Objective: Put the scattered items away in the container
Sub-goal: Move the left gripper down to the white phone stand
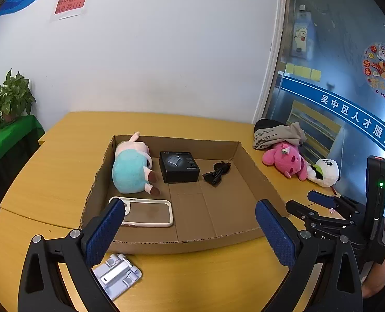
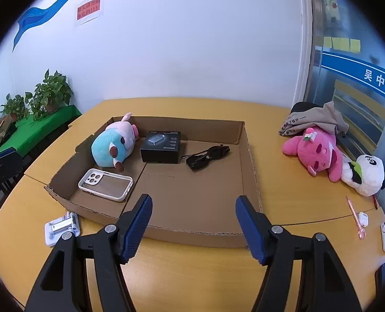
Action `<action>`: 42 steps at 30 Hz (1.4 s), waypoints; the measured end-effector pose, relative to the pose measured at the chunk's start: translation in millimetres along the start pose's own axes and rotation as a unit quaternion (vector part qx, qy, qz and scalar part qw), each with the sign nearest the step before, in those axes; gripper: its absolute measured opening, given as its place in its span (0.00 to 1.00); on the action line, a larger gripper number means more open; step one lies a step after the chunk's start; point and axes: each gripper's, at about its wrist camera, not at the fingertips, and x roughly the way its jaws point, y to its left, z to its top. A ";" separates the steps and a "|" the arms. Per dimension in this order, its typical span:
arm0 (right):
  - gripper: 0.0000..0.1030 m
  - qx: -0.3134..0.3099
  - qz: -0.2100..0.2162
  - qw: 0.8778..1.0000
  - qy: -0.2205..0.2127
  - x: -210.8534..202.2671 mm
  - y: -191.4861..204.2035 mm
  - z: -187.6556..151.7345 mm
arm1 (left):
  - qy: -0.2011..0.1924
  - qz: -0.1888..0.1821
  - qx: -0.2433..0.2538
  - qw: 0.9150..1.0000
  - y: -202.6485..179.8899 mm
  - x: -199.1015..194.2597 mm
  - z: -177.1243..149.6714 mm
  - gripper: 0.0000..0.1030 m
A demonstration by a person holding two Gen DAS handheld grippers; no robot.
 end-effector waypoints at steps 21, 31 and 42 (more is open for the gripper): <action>0.64 -0.020 0.062 0.995 0.071 41.4 26.5 -35.3 | 0.157 0.026 -0.005 0.987 114.3 61.0 -96.4 0.99; 0.64 -0.043 0.083 0.991 0.100 44.7 46.5 -54.0 | 0.223 0.024 0.054 0.973 144.1 97.5 -139.1 0.96; 0.64 -0.036 0.112 0.985 0.126 51.2 56.4 -67.1 | 0.236 -0.028 0.152 0.959 84.8 83.5 -160.4 0.79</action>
